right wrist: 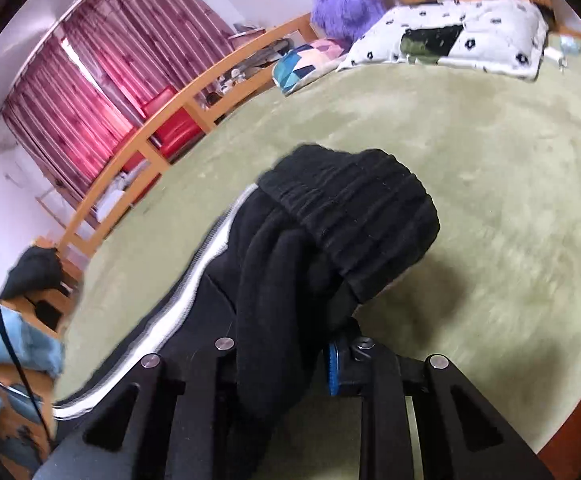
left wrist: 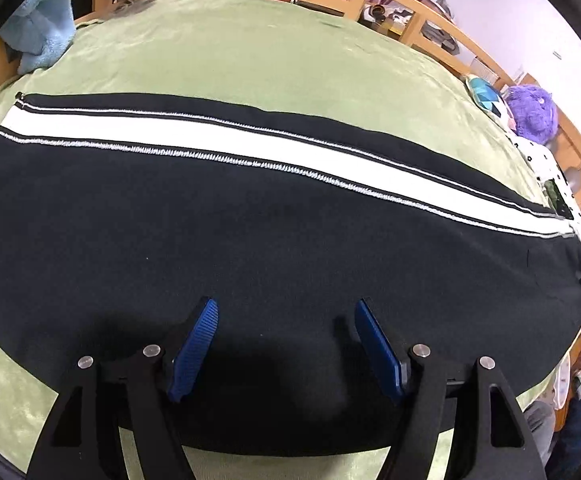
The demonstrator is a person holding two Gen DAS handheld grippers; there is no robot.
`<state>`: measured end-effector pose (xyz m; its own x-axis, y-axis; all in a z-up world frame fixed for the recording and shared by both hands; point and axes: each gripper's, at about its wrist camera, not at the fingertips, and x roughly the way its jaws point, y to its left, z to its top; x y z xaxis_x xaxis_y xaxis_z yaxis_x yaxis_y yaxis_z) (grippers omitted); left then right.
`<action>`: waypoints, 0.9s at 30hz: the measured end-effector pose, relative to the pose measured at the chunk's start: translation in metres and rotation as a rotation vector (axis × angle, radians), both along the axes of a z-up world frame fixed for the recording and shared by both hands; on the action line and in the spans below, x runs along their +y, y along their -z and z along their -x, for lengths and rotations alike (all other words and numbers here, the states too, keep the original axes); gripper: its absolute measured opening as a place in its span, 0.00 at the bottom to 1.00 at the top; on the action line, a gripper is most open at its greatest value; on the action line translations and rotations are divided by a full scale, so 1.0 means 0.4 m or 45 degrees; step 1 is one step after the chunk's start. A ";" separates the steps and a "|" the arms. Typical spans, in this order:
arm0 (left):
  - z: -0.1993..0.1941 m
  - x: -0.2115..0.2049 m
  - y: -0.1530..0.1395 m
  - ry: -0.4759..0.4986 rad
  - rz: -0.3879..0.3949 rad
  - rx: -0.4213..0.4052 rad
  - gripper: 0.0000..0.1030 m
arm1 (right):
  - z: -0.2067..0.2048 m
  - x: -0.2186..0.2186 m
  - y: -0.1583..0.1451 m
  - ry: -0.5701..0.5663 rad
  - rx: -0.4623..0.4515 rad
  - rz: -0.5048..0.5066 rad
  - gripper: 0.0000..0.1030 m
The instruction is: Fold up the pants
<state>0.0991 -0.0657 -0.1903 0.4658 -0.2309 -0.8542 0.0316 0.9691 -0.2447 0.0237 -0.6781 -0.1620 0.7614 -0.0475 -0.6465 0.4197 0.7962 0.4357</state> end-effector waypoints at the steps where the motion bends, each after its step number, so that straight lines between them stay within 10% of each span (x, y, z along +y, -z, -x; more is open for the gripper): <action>1: -0.005 0.000 0.014 0.001 -0.018 0.027 0.67 | -0.014 0.006 0.030 -0.002 0.081 0.029 0.33; 7: 0.027 0.060 -0.041 -0.043 -0.080 -0.048 0.67 | 0.066 0.025 0.075 0.065 0.273 0.071 0.55; 16: 0.082 0.446 -0.101 -0.380 0.020 -0.181 0.67 | 0.177 0.197 -0.054 0.124 0.216 0.152 0.56; 27: 0.118 0.736 0.025 -0.684 0.217 -0.097 0.54 | 0.079 0.555 -0.055 -0.019 0.333 0.203 0.51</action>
